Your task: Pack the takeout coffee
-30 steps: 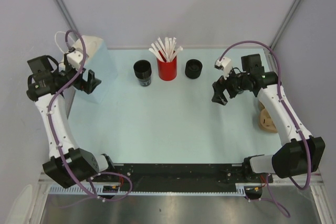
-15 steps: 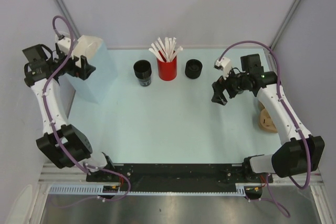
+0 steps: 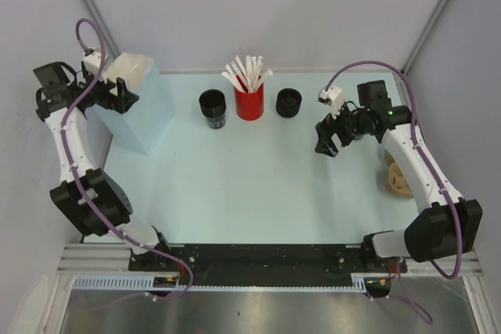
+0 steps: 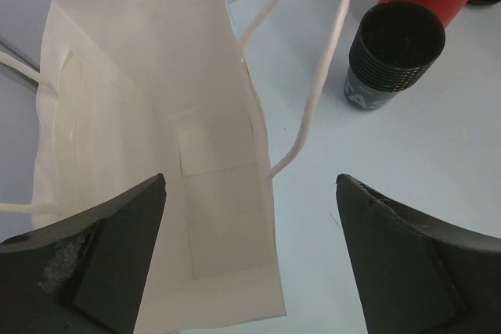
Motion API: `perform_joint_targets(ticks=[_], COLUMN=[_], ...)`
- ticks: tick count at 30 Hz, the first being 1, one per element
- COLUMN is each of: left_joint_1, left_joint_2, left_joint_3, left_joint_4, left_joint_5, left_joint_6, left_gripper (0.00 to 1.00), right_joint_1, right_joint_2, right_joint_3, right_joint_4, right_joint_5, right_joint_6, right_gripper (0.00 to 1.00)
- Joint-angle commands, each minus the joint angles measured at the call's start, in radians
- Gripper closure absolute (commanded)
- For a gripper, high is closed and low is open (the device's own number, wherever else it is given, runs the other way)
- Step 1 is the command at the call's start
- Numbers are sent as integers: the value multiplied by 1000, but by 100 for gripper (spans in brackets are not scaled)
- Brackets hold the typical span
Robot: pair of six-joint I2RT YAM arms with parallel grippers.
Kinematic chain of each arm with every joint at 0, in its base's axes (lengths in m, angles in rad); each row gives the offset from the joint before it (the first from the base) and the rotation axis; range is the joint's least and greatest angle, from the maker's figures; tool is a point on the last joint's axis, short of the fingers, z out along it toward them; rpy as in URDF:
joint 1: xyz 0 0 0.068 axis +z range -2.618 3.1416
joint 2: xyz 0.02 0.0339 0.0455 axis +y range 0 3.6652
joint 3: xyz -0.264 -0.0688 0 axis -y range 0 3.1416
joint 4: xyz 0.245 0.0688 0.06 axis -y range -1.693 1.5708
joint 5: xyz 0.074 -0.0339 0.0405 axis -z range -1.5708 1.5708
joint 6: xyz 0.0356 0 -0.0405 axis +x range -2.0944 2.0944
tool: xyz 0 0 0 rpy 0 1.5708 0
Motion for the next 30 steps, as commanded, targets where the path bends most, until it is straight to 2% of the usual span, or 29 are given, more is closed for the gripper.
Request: perform_joint_targets(ticks=[1, 6, 11, 18, 24, 25, 30], left_joint_1=[8, 0, -21, -26, -29, -30, -35], left_joint_2=[4, -19, -7, 11, 37, 39, 40], left_joint_3=[40, 9, 5, -4, 5, 6, 8], left_joint_4=[11, 28, -18, -38, -50, -53, -72], left_joint_5=[36, -6, -69, -91, -91, -88, -86], left_joint_6=[21, 18, 56, 58, 58, 58, 65], left_gripper=[6, 9, 19, 26, 44, 51, 67], right_joint_1=[5, 5, 10, 10, 10, 10, 12], right_joint_2=[6, 4, 4, 3, 4, 3, 9], right_joint_3=[-1, -3, -1, -1, -3, -1, -1], right_joint_4=[9, 7, 7, 4, 2, 4, 2], right_joint_5=[-9, -12, -9, -12, -12, -12, -9], right_joint_6=[-6, -8, -9, -9, -9, -11, -11], right_gripper=[3, 3, 3, 3, 4, 4, 4])
